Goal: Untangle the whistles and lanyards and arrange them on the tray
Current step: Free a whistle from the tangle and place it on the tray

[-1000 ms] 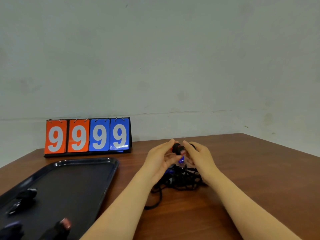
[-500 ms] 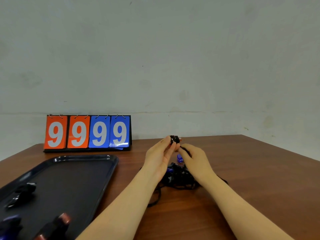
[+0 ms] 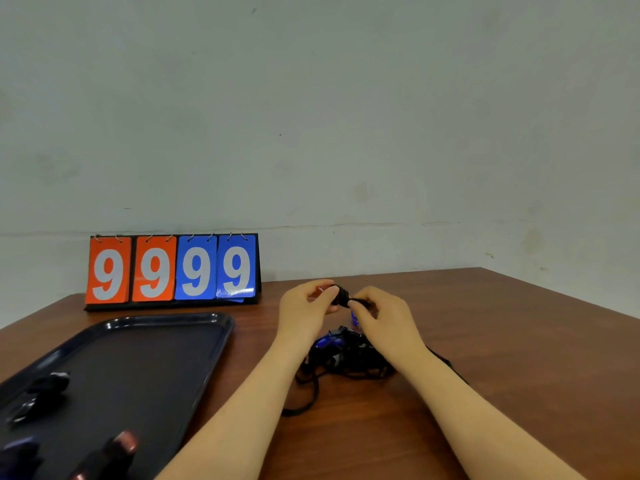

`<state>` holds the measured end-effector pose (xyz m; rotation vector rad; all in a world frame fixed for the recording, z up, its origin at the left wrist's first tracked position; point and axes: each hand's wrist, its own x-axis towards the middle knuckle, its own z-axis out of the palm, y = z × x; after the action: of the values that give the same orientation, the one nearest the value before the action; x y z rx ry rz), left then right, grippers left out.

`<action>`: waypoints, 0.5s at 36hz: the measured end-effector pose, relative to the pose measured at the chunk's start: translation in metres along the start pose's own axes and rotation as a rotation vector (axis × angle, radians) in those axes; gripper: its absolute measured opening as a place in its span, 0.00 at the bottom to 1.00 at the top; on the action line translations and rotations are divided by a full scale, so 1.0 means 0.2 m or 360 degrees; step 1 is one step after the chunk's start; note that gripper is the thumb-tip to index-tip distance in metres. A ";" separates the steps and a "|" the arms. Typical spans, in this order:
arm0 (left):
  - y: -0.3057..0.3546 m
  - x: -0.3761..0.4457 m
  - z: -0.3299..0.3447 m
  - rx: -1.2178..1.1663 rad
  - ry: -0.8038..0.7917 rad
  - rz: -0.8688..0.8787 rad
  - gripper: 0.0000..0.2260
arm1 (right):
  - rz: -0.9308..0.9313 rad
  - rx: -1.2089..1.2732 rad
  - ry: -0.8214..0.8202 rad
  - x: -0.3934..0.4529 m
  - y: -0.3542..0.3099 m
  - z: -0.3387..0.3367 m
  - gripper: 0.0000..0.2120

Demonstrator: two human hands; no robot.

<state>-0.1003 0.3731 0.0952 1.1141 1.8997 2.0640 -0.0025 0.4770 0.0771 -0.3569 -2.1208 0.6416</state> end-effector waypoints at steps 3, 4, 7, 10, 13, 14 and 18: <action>-0.01 0.00 -0.01 0.0150 -0.0019 0.0024 0.10 | 0.0117 0.0130 0.0037 0.00 0.00 -0.01 0.06; -0.01 0.00 -0.01 0.0168 -0.0034 0.0018 0.09 | 0.0143 0.0163 0.0043 0.00 -0.01 -0.01 0.06; 0.00 0.00 -0.01 0.0145 -0.0145 -0.0031 0.10 | 0.0253 0.0263 0.0078 0.01 0.00 -0.02 0.06; 0.02 -0.01 -0.01 -0.0044 -0.0243 -0.0128 0.09 | 0.0418 0.0448 0.0065 0.02 -0.01 -0.04 0.06; 0.04 -0.02 0.00 -0.0413 -0.0314 -0.0233 0.09 | 0.0589 0.0688 0.0036 0.03 -0.01 -0.05 0.08; 0.05 -0.03 0.00 -0.0514 -0.0357 -0.0250 0.10 | 0.0623 0.0780 0.0017 0.03 -0.01 -0.06 0.08; 0.10 -0.06 0.03 -0.0898 -0.0489 -0.0381 0.09 | 0.0610 0.1250 -0.0094 0.02 -0.03 -0.06 0.11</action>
<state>-0.0802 0.3666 0.1081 0.9367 1.1397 1.9671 0.0043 0.4781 0.0882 -0.2958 -1.6868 1.6423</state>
